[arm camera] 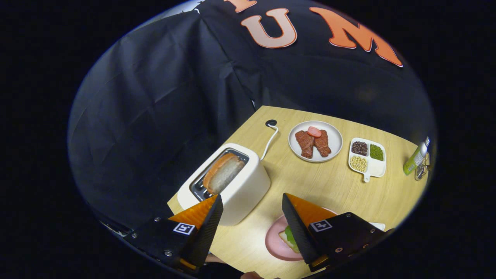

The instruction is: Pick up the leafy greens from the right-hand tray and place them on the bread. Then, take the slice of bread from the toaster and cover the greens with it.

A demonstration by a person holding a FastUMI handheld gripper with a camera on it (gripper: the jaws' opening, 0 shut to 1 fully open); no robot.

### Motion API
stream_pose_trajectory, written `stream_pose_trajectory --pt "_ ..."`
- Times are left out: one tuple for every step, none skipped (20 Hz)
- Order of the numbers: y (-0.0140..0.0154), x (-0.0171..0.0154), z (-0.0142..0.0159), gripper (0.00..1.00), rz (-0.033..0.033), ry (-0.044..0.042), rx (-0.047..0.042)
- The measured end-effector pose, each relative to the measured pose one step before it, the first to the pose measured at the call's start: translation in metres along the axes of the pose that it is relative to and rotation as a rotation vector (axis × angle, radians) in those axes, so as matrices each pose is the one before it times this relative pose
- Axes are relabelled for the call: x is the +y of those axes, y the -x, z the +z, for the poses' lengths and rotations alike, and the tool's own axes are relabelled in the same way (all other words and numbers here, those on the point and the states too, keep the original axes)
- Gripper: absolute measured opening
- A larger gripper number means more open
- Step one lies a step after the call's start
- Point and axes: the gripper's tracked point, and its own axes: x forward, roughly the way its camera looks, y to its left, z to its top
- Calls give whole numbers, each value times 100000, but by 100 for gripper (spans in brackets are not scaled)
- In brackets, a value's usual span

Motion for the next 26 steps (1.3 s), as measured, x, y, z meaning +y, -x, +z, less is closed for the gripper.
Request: stream_pose_trajectory --pt "-262 364 382 92 272 -759 306" --pt "-270 438 290 92 106 -1091 821" --pt "-112 366 103 92 508 -1421 706" --pt "-58 390 277 92 173 -1213 893" --pt "-196 462 467 92 -54 -1107 219" --pt "-164 260 399 92 -487 -683 190" --pt "-159 154 338 92 -232 -575 269" --pt "-220 355 300 92 -19 -538 441" --pt "-159 311 138 92 -277 -680 636" --pt "-311 285 123 92 -621 -547 847" --pt "-393 144 134 92 -596 -555 912" --pt "-453 275 81 92 -357 -766 1053" --pt "-536 217 13 92 -384 -1157 1117" --pt "-629 226 18 92 -55 -1408 1245" --pt "-630 171 -80 92 -222 -1115 1542" --pt "-716 61 19 90 -802 -655 1716" --pt "-694 -128 -164 89 -1356 -216 1656" --pt "-812 -135 -18 87 -1588 -1 1384" --pt "-580 154 -35 86 -1232 -183 1333" --pt "-558 260 17 83 -481 7 1038" --pt "-554 -2 63 82 -1348 698 491" --pt "-428 -88 118 79 -1802 724 358" --pt "-531 -106 -154 76 -2062 598 823" --pt "-464 -21 -73 70 -1017 -103 690" --pt "-279 -14 -223 68 -1086 723 1557" --pt "-18 53 471 62 -438 132 -1593"
